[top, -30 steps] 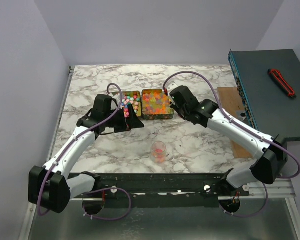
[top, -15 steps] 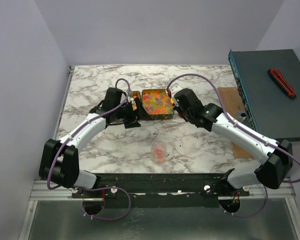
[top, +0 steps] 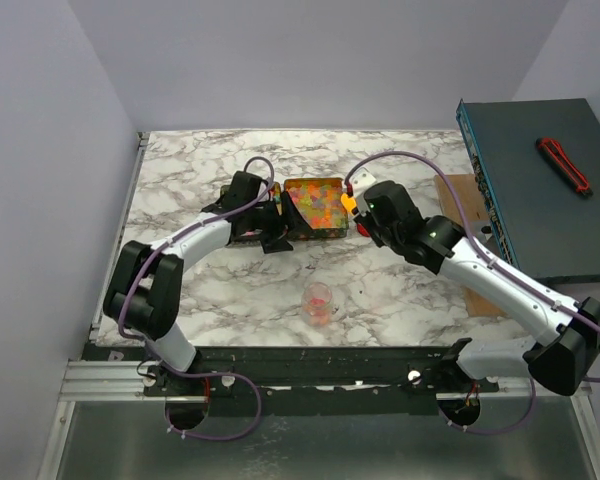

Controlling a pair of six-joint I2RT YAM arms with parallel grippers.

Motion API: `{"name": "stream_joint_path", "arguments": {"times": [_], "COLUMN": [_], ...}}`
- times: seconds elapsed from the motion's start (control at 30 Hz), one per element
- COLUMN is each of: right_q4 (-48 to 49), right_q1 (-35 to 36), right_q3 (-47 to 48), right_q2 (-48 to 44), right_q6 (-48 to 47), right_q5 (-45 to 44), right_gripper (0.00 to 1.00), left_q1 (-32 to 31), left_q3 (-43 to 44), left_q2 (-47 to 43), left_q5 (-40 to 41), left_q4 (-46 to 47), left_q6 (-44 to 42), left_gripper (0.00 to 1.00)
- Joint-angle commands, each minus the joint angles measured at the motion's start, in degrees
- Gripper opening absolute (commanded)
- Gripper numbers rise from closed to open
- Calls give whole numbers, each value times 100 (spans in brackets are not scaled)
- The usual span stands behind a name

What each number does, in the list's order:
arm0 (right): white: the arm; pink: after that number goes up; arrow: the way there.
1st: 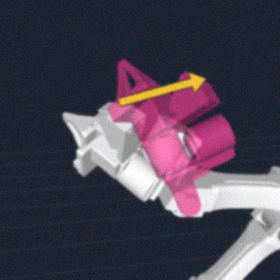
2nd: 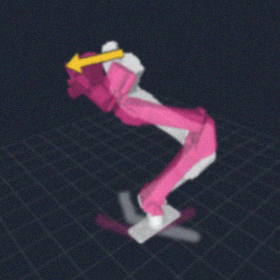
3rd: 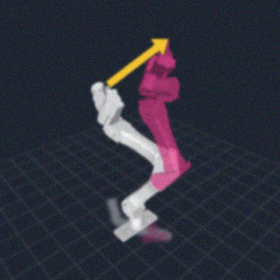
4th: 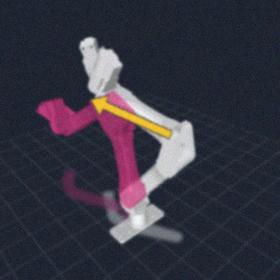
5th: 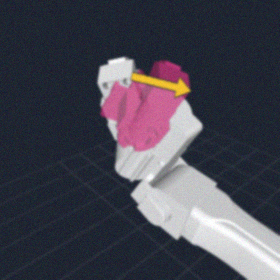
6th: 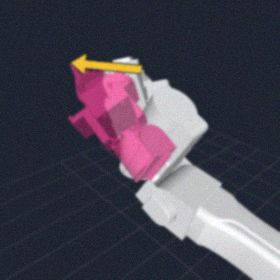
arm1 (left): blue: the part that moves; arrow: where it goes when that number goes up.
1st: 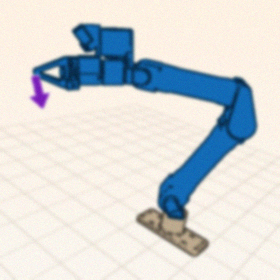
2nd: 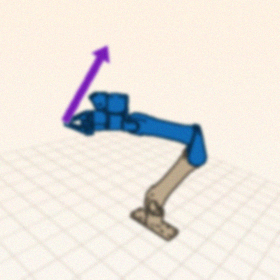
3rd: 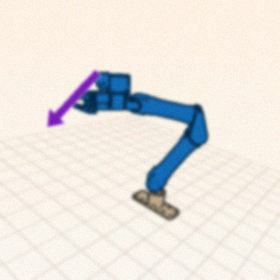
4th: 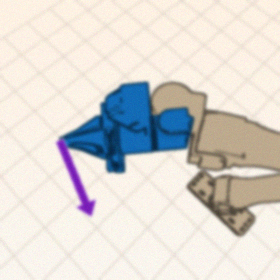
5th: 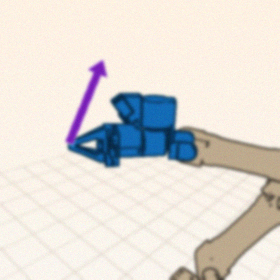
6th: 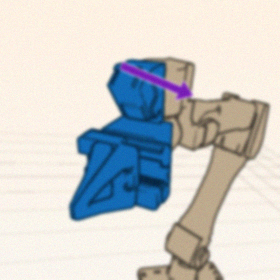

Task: Pack the candies
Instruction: Pick up the storage box at the center of the board.

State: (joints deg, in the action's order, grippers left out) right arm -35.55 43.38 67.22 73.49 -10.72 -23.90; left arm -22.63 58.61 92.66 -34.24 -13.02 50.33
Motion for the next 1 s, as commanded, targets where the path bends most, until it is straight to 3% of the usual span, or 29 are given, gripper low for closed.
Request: {"name": "stream_joint_path", "arguments": {"times": [0.0,0.97], "right_q4": [264,391], "right_q1": [-42,-51], "right_q3": [-127,-304], "right_q2": [-213,-407], "right_q6": [14,9], "right_q5": [118,151], "right_gripper": [1,1], "left_q1": [-31,268], "left_q3": [331,1970], "left_q2": [338,1564], "left_q5": [353,2136], "left_q4": [130,-1064], "left_q6": [105,-757], "left_gripper": [84,83]}}
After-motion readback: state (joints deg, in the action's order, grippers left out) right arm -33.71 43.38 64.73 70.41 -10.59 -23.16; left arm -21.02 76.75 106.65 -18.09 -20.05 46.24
